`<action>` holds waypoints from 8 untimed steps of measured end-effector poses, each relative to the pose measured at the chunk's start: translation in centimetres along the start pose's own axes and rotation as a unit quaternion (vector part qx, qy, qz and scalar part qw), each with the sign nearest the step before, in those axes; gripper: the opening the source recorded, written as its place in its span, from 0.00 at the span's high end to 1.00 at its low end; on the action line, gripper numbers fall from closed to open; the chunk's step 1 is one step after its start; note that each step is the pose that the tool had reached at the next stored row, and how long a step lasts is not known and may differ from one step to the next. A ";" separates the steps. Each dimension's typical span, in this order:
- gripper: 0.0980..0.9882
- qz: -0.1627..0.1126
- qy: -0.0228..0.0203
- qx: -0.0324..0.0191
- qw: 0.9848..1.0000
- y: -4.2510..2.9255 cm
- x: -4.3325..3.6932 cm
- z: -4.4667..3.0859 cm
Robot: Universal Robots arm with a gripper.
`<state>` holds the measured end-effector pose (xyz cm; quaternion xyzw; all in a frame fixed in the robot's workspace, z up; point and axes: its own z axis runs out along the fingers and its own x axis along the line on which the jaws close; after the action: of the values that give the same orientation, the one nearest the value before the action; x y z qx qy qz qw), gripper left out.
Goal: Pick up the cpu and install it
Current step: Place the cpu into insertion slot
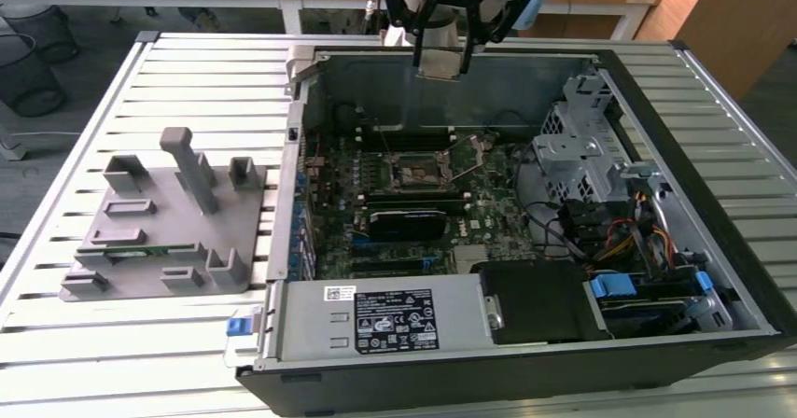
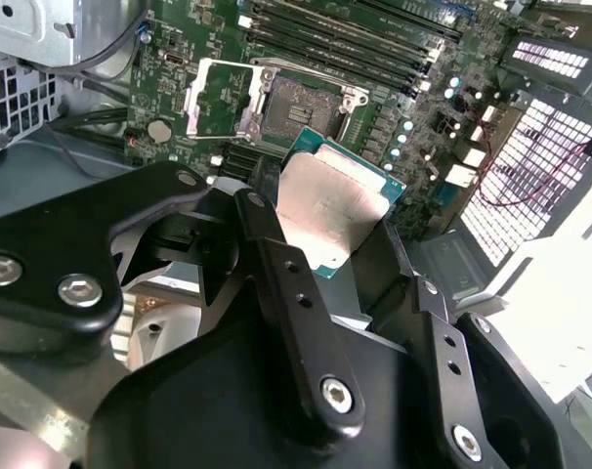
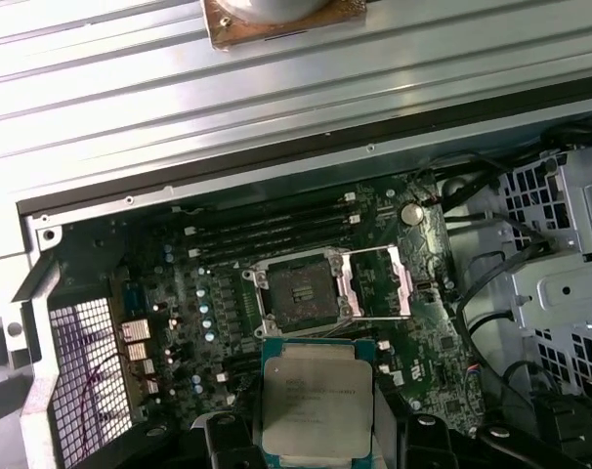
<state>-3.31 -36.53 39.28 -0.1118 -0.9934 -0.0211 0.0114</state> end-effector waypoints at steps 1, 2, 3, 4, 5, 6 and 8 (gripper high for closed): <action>0.50 0.001 0.000 0.000 1.000 0.00 0.00 0.00; 0.50 0.003 0.000 0.000 1.000 0.00 0.00 0.00; 0.50 0.004 0.000 0.000 1.000 0.00 0.00 0.00; 0.50 0.005 0.000 0.000 1.000 0.00 0.00 0.00; 0.50 0.007 0.000 0.000 1.000 0.00 0.00 0.00; 0.50 0.008 0.000 0.000 1.000 0.00 0.00 0.00; 0.50 0.011 0.000 0.000 1.000 0.00 0.00 0.00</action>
<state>-3.31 -36.53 39.28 -0.1225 -0.9922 -0.0208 0.0112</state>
